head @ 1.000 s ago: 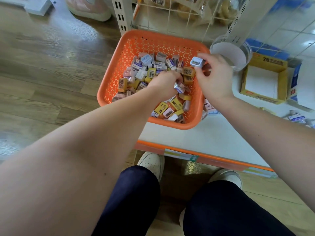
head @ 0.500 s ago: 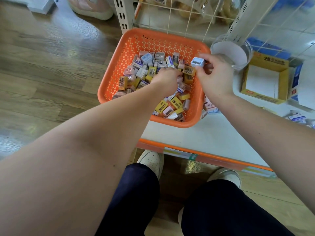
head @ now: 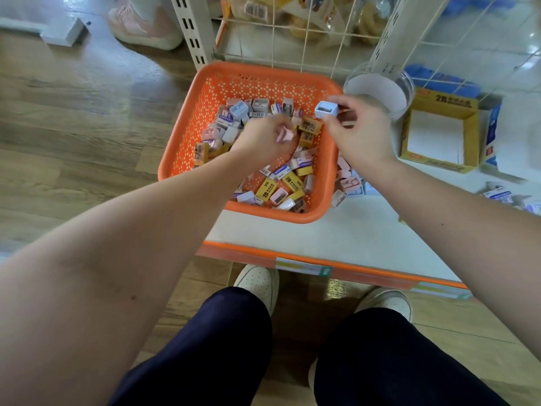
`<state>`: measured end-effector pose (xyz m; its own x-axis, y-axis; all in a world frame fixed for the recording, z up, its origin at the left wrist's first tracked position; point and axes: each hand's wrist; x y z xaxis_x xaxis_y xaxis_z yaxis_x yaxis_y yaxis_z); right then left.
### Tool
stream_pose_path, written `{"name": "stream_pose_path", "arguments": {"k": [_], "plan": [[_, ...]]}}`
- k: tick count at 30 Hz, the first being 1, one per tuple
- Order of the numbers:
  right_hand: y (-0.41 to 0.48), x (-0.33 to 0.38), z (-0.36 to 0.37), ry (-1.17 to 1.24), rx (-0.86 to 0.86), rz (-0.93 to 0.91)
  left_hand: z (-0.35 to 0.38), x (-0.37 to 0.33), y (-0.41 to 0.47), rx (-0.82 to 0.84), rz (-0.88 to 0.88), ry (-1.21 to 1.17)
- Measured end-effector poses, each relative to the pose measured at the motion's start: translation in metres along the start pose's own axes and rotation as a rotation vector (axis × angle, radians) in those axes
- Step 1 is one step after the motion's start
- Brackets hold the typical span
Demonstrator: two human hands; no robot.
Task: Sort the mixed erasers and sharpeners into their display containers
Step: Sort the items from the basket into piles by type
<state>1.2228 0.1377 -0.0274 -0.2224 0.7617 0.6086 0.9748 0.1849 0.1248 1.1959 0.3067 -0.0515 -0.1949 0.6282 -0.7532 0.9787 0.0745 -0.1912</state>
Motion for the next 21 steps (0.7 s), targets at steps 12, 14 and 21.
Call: {"name": "stream_pose_path", "arguments": {"k": [12,14,21], "plan": [[-0.022,-0.071,-0.042,-0.073,0.052,0.214,0.015,-0.095,0.018,0.029,0.357,-0.172],[-0.025,-0.078,-0.045,-0.117,0.078,0.234,0.026,-0.099,0.016,0.123,0.397,0.001],[-0.032,-0.096,-0.046,-0.171,0.166,0.231,0.051,-0.089,0.018,0.267,0.43,0.372]]}}
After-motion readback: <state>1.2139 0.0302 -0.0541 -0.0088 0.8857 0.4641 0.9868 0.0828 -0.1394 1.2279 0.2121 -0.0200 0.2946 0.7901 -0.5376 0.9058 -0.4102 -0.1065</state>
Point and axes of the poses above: each hand's wrist, its own y-axis towards the middle knuckle, its own z-axis out of the palm, x = y × z, and after that the axes turned 11 degrees about -y, right-handed
